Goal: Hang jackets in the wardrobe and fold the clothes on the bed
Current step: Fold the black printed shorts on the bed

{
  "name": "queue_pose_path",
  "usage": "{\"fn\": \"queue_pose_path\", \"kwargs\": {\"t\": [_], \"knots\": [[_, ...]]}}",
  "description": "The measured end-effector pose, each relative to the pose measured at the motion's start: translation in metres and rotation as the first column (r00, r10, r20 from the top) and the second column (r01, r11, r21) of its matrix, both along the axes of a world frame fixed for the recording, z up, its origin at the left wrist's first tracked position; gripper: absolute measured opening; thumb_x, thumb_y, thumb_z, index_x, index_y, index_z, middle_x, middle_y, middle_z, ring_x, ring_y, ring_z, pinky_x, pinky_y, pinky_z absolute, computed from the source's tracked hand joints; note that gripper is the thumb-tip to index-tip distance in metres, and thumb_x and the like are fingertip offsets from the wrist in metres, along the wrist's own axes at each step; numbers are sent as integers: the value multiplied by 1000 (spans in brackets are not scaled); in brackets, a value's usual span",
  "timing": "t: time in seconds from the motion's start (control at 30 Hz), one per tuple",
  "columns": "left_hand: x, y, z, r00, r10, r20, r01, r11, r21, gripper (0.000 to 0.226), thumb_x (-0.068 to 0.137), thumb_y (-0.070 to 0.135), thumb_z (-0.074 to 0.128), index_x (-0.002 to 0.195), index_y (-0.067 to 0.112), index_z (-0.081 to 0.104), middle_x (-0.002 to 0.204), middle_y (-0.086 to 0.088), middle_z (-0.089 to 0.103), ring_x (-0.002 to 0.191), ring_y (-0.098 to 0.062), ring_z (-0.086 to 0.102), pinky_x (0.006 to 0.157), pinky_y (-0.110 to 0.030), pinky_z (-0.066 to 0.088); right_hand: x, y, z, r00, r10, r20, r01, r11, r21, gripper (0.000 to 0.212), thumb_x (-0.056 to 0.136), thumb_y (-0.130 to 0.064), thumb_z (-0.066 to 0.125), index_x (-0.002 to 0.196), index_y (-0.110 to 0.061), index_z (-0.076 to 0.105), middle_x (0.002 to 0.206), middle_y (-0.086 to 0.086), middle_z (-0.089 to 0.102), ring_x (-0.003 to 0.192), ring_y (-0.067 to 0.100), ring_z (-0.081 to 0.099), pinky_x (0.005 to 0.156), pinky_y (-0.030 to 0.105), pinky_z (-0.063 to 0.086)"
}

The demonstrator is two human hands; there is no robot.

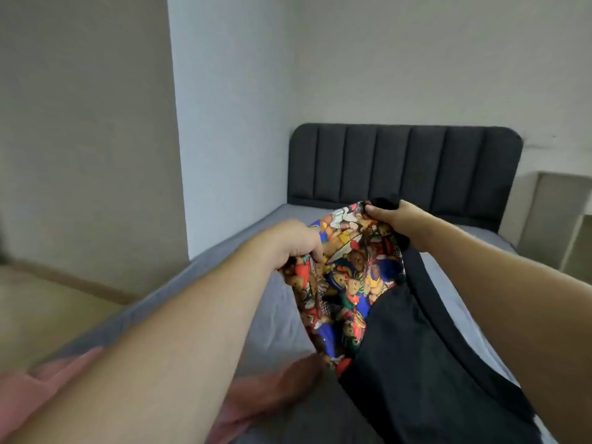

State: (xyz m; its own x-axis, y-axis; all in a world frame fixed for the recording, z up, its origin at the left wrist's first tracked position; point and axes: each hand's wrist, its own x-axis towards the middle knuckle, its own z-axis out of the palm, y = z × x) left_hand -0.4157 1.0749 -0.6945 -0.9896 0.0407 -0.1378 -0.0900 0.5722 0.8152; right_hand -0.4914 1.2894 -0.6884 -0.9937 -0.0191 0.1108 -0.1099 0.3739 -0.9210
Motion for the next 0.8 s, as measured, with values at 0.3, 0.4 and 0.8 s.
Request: {"fn": "queue_pose_path", "kwargs": {"t": [0.3, 0.4, 0.8], "knots": [[39, 36, 209, 816, -206, -541, -162, 816, -555, 12, 73, 7, 65, 78, 12, 55, 66, -4, 51, 55, -22, 48, 48, -22, 36, 5, 31, 142, 956, -210, -203, 6, 708, -706, 100, 56, -77, 74, 126, -8, 59, 101, 8, 74, 90, 29, 72, 83, 51, 57], [79, 66, 224, 796, -299, -527, -142, 754, -642, 13, 71, 10, 69, 75, 11, 56, 67, -5, 58, 56, -23, 54, 47, -22, 41, 29, 53, 145, 937, -268, -224, -17, 606, -796, 74, 61, -70, 72, 102, -9, 71, 94, 8, 76, 90, 29, 72, 88, 52, 55], [263, 281, -46, 643, -563, 519, 761, 549, -346, 25, 88, 11, 68, 68, 11, 54, 59, -4, 55, 46, -13, 52, 51, -21, 47, 274, 243, -132, 974, -168, 151, 213, 460, -862, 51, 90, -41, 55, 53, -10, 42, 41, 6, 44, 34, 22, 47, 42, 19, 44]]}}
